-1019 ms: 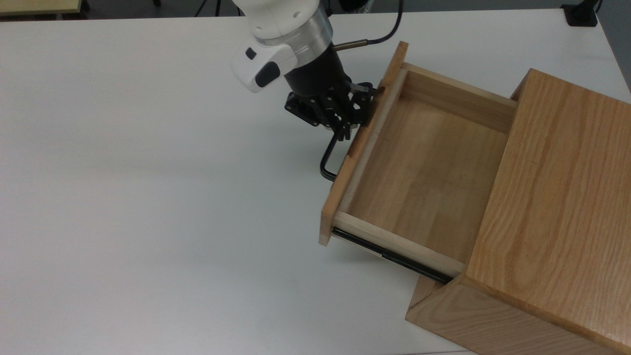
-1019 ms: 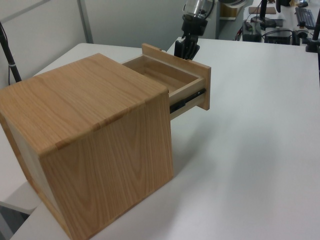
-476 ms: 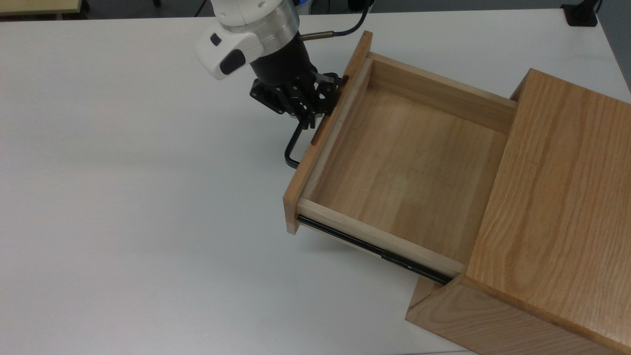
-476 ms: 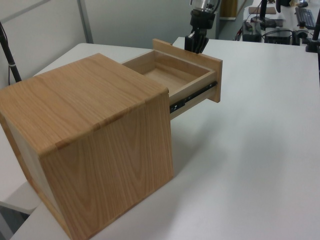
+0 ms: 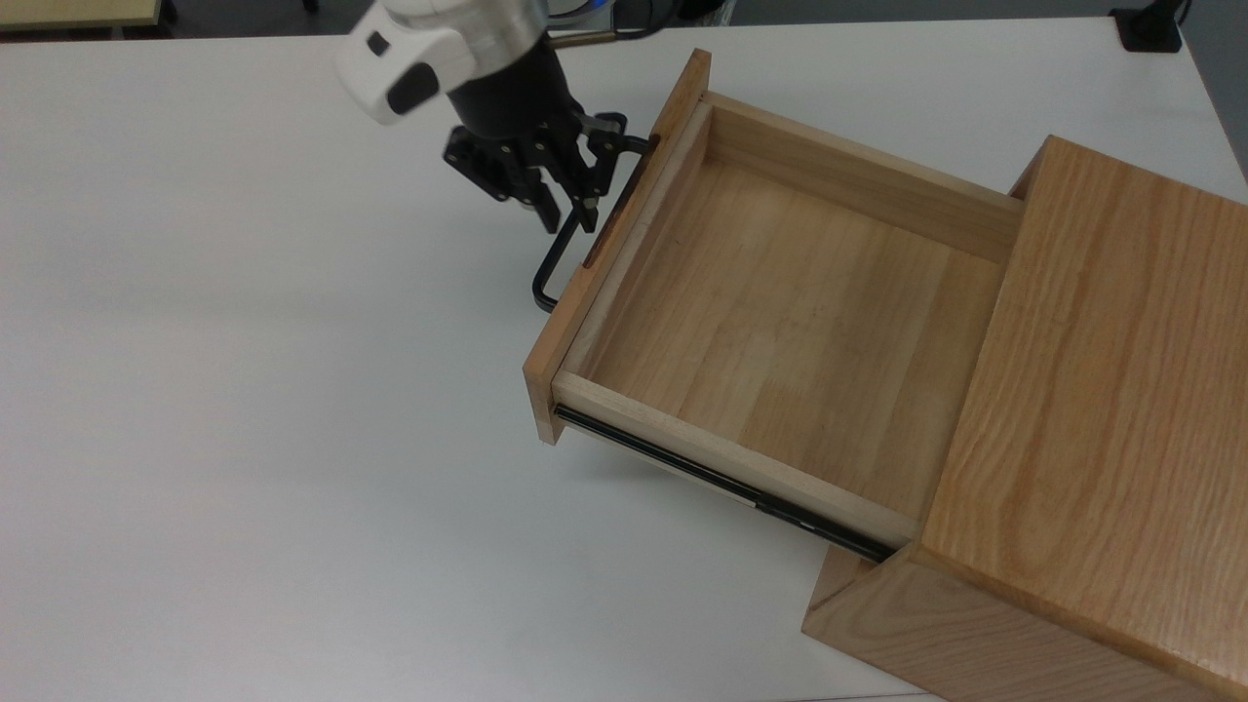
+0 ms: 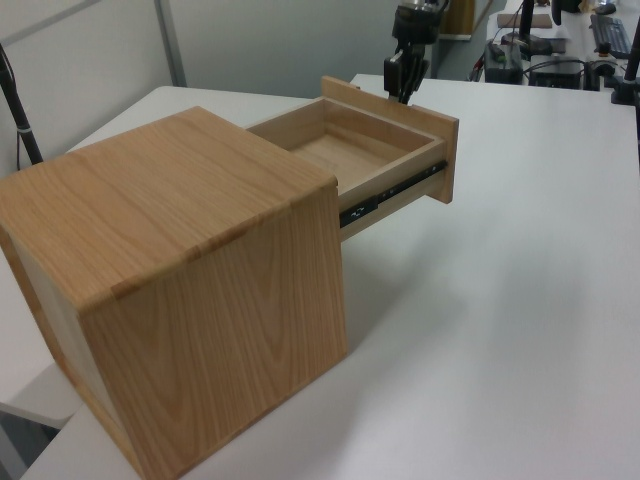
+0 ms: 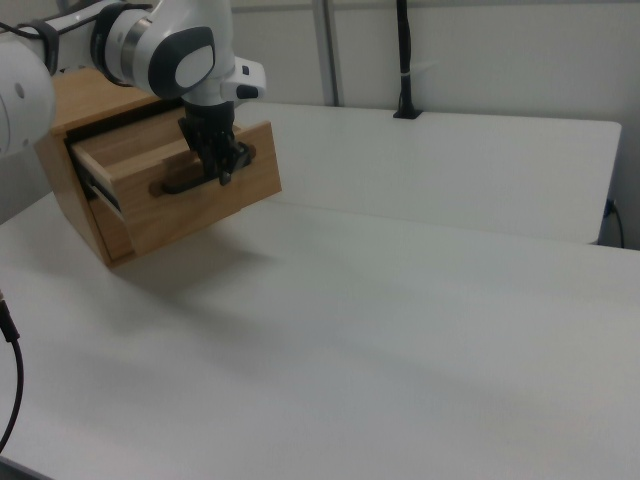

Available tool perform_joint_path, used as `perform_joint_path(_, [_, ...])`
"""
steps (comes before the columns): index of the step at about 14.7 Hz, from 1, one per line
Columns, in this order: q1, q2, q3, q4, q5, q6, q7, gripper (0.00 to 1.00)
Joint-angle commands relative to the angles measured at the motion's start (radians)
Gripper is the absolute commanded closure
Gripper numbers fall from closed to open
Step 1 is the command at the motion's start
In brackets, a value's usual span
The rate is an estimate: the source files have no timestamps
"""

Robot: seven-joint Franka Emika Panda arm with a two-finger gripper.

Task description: Open the drawer by sliding it

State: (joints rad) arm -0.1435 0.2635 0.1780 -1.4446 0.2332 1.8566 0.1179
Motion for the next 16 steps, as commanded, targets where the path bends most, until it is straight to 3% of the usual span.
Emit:
perform_joint_path(1, [-0.002, -0.049, -0.02, -0.019, -0.043, -0.031, -0.029, 0.0])
perform_joint_path(6, [-0.044, -0.133, -0.02, -0.02, -0.061, -0.103, 0.043, 0.0])
perform_joint_path(9, [-0.039, -0.177, -0.015, -0.023, -0.198, -0.222, 0.108, 0.0])
perform_joint_path(11, [-0.039, -0.208, -0.017, -0.025, -0.238, -0.298, 0.115, 0.0])
perform_joint_path(13, [-0.028, -0.236, -0.018, -0.068, -0.322, -0.295, 0.076, 0.0])
perform_joint_path(16, [-0.027, -0.259, -0.02, -0.105, -0.33, -0.263, -0.064, 0.0])
